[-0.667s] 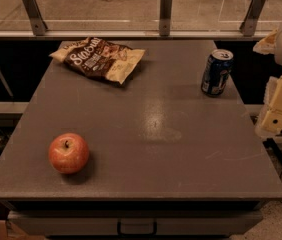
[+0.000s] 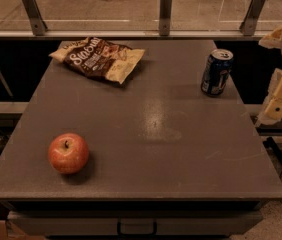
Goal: Move pepsi can near apple
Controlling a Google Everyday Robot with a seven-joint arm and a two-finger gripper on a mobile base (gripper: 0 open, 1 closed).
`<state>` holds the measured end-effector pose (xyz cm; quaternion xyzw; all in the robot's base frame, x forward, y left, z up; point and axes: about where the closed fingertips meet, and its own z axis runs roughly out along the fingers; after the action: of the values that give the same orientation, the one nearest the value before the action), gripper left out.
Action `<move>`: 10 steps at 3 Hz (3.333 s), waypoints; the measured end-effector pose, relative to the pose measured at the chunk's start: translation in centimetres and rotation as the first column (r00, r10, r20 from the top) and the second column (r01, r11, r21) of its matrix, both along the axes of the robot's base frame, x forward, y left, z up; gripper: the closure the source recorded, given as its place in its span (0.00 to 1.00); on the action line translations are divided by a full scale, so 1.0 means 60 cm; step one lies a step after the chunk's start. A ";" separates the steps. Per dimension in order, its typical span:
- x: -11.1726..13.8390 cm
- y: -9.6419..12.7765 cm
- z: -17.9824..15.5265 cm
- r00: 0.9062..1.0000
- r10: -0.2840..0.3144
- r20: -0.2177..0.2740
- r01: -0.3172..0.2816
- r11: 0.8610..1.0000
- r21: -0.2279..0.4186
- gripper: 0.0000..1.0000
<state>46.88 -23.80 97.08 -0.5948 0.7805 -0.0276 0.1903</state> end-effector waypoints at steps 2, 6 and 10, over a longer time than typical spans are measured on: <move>0.164 -0.075 -0.074 0.996 -0.026 0.082 0.004 0.967 0.255 0.00; 0.286 0.012 -0.149 0.999 0.018 0.049 -0.045 0.767 0.640 0.17; 0.243 0.067 -0.003 0.982 0.148 0.118 -0.182 0.578 0.796 1.00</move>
Offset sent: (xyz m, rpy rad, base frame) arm 0.1384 -0.0599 -0.0661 0.4075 -0.1060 -0.0218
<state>61.45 -19.79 96.91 -0.5147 0.6465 0.3331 0.4541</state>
